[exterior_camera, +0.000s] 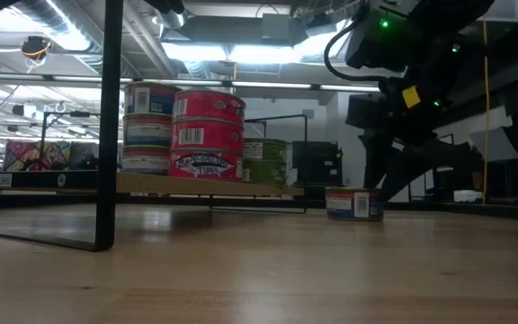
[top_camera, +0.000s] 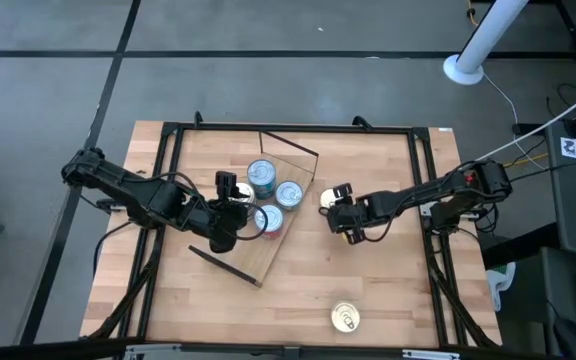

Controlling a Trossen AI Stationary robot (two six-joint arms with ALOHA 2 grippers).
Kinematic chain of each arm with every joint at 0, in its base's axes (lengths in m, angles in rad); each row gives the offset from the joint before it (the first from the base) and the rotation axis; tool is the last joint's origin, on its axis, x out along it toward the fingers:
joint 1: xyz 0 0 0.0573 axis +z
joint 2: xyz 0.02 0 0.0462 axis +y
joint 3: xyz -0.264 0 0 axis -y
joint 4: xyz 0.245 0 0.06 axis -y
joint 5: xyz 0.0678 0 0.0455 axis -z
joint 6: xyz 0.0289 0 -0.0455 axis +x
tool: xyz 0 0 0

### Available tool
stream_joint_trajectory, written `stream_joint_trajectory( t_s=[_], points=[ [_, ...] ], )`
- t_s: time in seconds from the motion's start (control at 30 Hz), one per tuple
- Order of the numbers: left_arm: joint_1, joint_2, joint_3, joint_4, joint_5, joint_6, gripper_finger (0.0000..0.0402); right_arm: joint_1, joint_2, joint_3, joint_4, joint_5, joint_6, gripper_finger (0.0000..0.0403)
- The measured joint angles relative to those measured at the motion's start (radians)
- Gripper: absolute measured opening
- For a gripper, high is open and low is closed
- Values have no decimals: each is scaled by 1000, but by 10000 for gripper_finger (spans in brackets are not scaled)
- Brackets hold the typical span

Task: Stack canned seafood by type on shelf
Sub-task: Stack the blue tuna can on top of the blue tuna can on the shelf

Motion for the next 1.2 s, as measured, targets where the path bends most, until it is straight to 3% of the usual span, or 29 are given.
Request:
stream_joint_trajectory(
  t_s=[0.47, 0.73, 0.97, 1.2],
  points=[
    [0, 0, 0, 5, 0, -21, 237, 1, -1, 0, -4, -5, 60, 7],
    [0, 0, 0, 172, 0, -52, 237, -1, -1, 23, -28, -66, 139, 2],
    [0, 6, 0, 326, 1, -52, 237, 2, 6, 83, -65, -341, 209, 0],
    [0, 52, 0, 345, 11, -51, 237, 2, 5, 86, -69, -375, 313, 0]
  ],
)
